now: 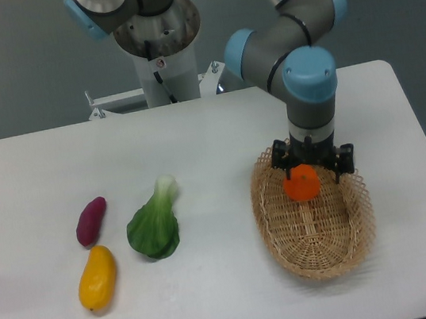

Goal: Place the orange in the basket
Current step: 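Open the gripper to release the orange in the basket, then raise the open gripper up away from the basket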

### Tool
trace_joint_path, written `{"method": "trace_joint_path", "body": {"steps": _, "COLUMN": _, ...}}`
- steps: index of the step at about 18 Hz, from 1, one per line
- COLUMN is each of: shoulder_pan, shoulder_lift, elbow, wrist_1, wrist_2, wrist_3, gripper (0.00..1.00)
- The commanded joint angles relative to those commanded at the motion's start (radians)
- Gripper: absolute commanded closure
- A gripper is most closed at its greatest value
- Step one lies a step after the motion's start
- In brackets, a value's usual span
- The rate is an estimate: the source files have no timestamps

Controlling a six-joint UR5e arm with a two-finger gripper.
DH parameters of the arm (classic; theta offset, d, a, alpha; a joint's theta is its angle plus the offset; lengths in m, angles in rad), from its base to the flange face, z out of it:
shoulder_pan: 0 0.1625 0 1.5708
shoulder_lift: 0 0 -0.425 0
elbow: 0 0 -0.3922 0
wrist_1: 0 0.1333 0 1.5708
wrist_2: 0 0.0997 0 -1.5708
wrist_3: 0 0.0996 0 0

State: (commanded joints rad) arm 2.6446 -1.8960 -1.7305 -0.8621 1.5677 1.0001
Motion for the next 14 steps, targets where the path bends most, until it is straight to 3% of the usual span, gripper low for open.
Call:
{"method": "trace_joint_path", "body": {"steps": 4, "shoulder_pan": 0.02, "shoulder_lift": 0.027, "elbow": 0.018, "wrist_1": -0.011, "wrist_2": -0.048, "wrist_3": 0.043, "gripper": 0.0}}
{"method": "trace_joint_path", "body": {"steps": 8, "shoulder_pan": 0.046, "shoulder_lift": 0.046, "elbow": 0.02, "wrist_1": -0.072, "wrist_2": -0.052, "wrist_3": 0.153, "gripper": 0.0}}
{"method": "trace_joint_path", "body": {"steps": 14, "shoulder_pan": 0.057, "shoulder_lift": 0.063, "elbow": 0.019, "wrist_1": -0.072, "wrist_2": -0.052, "wrist_3": 0.173, "gripper": 0.0}}
